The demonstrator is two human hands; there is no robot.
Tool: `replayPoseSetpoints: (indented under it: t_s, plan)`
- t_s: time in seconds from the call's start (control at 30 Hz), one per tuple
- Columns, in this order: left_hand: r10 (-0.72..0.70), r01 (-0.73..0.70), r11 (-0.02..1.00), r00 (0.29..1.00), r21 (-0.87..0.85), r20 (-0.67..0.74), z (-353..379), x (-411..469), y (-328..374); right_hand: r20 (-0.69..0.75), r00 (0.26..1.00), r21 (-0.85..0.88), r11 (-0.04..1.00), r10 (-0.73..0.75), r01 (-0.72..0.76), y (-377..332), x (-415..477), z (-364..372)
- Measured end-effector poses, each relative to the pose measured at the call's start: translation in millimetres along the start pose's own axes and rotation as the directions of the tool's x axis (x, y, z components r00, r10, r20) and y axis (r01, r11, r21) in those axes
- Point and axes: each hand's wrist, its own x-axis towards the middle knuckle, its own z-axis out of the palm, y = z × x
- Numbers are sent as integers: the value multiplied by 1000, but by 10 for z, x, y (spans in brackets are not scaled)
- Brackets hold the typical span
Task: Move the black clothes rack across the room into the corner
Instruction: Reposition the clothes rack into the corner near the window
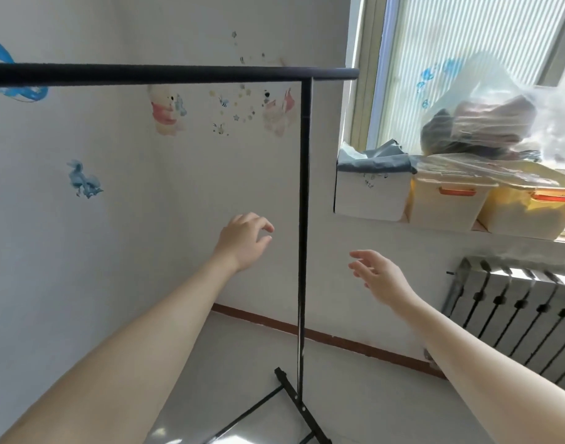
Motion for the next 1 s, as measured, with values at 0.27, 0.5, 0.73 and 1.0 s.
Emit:
replayPoseSetpoints:
  t_s: [0.27, 0.5, 0.73, 1.0]
  plan:
    - [-25, 30, 989, 999, 143, -38, 169, 815, 433, 51, 992, 4, 993, -116, 115, -13, 980, -644]
    - [-160, 165, 965, 986, 205, -41, 284, 1308, -132, 193, 958, -17, 975, -212, 220, 8, 1716, -243]
    - [-258, 261, 961, 965, 90, -41, 565, 1432, -488, 344, 890, -44, 942, -300, 334, -203, 2337, 112]
    - [-442, 453, 881, 891, 137, -105, 405, 1134, -564, 495, 768, 67, 900, -405, 431, -298, 2753, 427]
